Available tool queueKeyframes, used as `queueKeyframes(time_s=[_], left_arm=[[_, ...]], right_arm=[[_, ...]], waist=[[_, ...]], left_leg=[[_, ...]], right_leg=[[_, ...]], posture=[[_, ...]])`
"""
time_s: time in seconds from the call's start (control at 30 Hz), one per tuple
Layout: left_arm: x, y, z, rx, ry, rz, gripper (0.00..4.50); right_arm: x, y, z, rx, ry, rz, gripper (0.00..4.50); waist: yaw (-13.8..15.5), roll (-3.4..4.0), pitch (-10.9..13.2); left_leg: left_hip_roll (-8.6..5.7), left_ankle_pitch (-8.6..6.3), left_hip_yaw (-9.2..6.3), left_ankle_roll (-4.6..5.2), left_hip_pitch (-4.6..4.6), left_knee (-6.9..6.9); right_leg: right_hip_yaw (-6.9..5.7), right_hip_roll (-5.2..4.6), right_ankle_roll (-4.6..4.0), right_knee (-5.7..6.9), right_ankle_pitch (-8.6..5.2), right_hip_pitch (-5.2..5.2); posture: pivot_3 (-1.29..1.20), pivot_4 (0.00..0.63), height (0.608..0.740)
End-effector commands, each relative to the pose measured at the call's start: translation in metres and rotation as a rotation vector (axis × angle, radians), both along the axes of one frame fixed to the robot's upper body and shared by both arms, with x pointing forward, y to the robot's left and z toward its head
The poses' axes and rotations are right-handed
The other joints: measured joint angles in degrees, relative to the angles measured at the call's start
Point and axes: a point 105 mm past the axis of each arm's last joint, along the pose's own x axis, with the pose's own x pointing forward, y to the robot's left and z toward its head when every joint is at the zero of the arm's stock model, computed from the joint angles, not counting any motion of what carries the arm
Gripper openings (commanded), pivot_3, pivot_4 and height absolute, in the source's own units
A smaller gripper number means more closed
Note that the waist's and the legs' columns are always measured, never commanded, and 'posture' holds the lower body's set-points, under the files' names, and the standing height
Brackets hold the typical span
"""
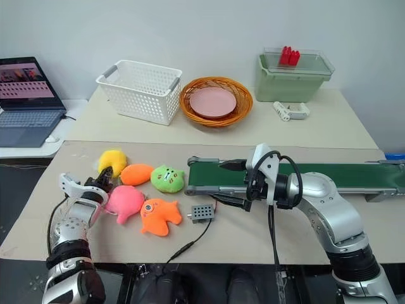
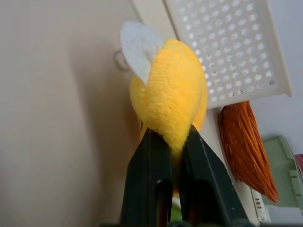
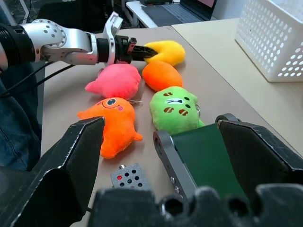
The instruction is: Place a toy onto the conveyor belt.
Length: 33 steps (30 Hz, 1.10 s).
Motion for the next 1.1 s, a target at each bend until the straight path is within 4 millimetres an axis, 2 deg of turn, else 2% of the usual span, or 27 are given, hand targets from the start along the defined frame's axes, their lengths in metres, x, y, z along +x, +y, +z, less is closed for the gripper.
queueKeyframes(time_s=[0.03, 0.13, 0.23, 0.27, 0.33, 0.4, 0.47, 0.57, 0.67, 0.77, 0.9, 1.1], left_arm=[[-0.01, 0.017, 0.077, 0.311, -0.195, 0.151, 0.06], [-0.011, -0.006, 0.121, 0.531, -0.283, 0.131, 0.06], [-0.009, -0.045, 0.149, 0.817, -0.358, 0.027, 0.06], [-0.007, -0.07, 0.156, 0.964, -0.393, -0.059, 0.06], [-0.007, -0.116, 0.155, 1.259, -0.467, -0.23, 0.06], [-0.009, -0.134, 0.15, 1.399, -0.506, -0.308, 0.06], [-0.019, -0.177, 0.138, 1.706, -0.656, -0.463, 0.06], [-0.034, -0.212, 0.123, 1.971, -0.863, -0.603, 0.06], [-0.042, -0.224, 0.111, 2.121, -1.01, -0.675, 0.06], [-0.043, -0.227, 0.095, 2.212, -1.076, -0.746, 0.06], [-0.031, -0.226, 0.083, 2.301, -1.08, -0.776, 0.06], [-0.02, -0.237, 0.075, 2.427, -1.185, -0.771, 0.06]], right_arm=[[0.0, -0.005, 0.009, 0.007, -0.043, -0.009, 4.5], [0.001, -0.005, 0.008, 0.009, -0.038, -0.009, 4.5], [0.002, -0.004, 0.007, 0.011, -0.036, -0.005, 4.5], [0.003, -0.004, 0.007, 0.013, -0.037, -0.004, 4.5], [0.005, -0.003, 0.008, 0.015, -0.04, -0.004, 4.5], [0.005, -0.003, 0.009, 0.015, -0.042, -0.003, 4.5], [0.007, -0.006, 0.011, 0.011, -0.052, -0.013, 4.5], [0.009, -0.015, 0.014, -0.003, -0.067, -0.043, 4.5], [0.011, -0.032, 0.016, -0.031, -0.079, -0.096, 4.5], [0.009, -0.047, 0.016, -0.062, -0.083, -0.137, 4.5], [0.004, -0.057, 0.017, -0.078, -0.09, -0.173, 4.5], [-0.002, -0.066, 0.02, -0.089, -0.095, -0.216, 4.5]], waist=[[-0.05, -0.06, 0.04], [-0.03, -0.06, 0.04], [0.43, -0.06, 0.04], [0.51, -0.06, 0.04], [0.63, -0.05, 0.04], [0.65, -0.04, 0.04], [0.47, -0.05, 0.05], [0.29, -0.03, 0.05], [0.23, -0.02, 0.05], [0.27, -0.02, 0.05], [0.39, -0.03, 0.05], [0.79, -0.04, 0.05]], left_leg=[[0.0, 0.0, 0.0, 0.01, -0.09, 0.0], [-0.03, -0.01, 0.03, 0.02, -0.2, -0.02], [-0.07, -0.04, 0.02, 0.08, -0.24, -0.02], [-0.08, -0.06, 0.02, 0.12, -0.23, -0.01], [-0.09, -0.11, 0.03, 0.2, -0.25, 0.02], [-0.12, -0.12, 0.08, 0.21, -0.24, 0.04], [-0.08, -0.13, 0.13, 0.23, -0.24, 0.03], [-0.05, -0.11, 0.16, 0.19, -0.31, -0.02], [-0.05, -0.07, 0.2, 0.14, -0.59, -0.01], [-0.05, 0.0, 0.26, 0.09, -0.64, -0.01], [-0.05, 0.0, 0.28, 0.14, -0.65, 0.07], [-0.05, -0.11, 0.27, 0.41, -0.69, 0.27]], right_leg=[[0.0, 0.0, 0.02, -0.02, 0.02, -0.06], [-0.03, 0.01, 0.07, -0.03, 0.06, -0.1], [-0.08, 0.02, 0.14, -0.06, 0.1, -0.04], [-0.08, 0.02, 0.16, -0.07, 0.11, -0.02], [-0.08, 0.02, 0.2, -0.09, 0.13, -0.01], [-0.05, 0.02, 0.22, -0.17, 0.12, -0.01], [-0.01, 0.02, 0.22, -0.37, 0.12, -0.06], [-0.01, 0.07, 0.18, -0.32, 0.1, -0.23], [0.03, 0.06, 0.16, -0.15, 0.11, -0.64], [0.02, 0.09, 0.16, -0.03, 0.11, -0.72], [0.03, 0.09, 0.18, -0.04, 0.11, -0.71], [0.11, 0.04, 0.28, 0.01, 0.17, -0.7]], posture=[[0.0, 0.15, 0.74], [0.0, 0.15, 0.74], [0.0, 0.15, 0.74], [0.0, 0.15, 0.74], [0.0, 0.15, 0.74], [0.0, 0.15, 0.74], [0.0, 0.15, 0.74], [0.0, 0.15, 0.74], [0.0, 0.15, 0.74], [0.0, 0.15, 0.74], [0.0, 0.15, 0.74], [0.0, 0.15, 0.74]])
